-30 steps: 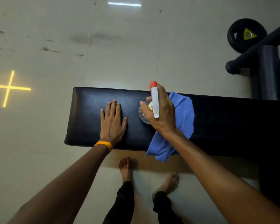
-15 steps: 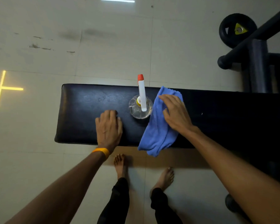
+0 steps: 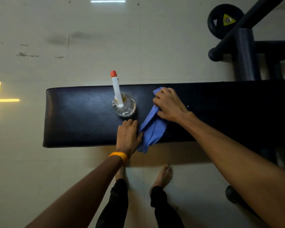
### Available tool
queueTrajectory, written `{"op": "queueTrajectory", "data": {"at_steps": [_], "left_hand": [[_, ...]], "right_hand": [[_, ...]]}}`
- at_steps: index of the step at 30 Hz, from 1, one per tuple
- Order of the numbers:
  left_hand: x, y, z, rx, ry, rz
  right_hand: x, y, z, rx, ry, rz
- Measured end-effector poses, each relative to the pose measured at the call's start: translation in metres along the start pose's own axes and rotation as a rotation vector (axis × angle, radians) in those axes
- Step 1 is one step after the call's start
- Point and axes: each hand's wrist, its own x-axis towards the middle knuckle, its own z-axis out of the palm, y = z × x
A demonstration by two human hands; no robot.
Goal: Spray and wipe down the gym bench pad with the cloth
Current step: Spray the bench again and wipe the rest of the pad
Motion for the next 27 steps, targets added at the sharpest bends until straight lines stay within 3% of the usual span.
{"op": "queueTrajectory", "data": {"at_steps": [4,9,21,24,27], "left_hand": [[-0.003,0.042,-0.011,-0.140,0.054,0.010],[0.029,0.119,-0.032,-0.031,0.048,0.238],[0.151,0.305,-0.012,0.007,-0.117,0.640],[0.177,0.350,-0.002,0.031,-0.049,0.681],[0.198,0.390,0.007,0.024,0.064,0.752]], "right_hand": [[-0.058,0.030,-0.017,0.170,0.100,0.119],[-0.145,0.071,-0.046,0.142,0.190,0.407],[-0.261,0.234,-0.124,0.228,0.046,1.092],[-0.273,0.278,-0.135,0.205,0.139,1.225],[-0.280,0.317,-0.135,0.238,0.362,1.308]]}}
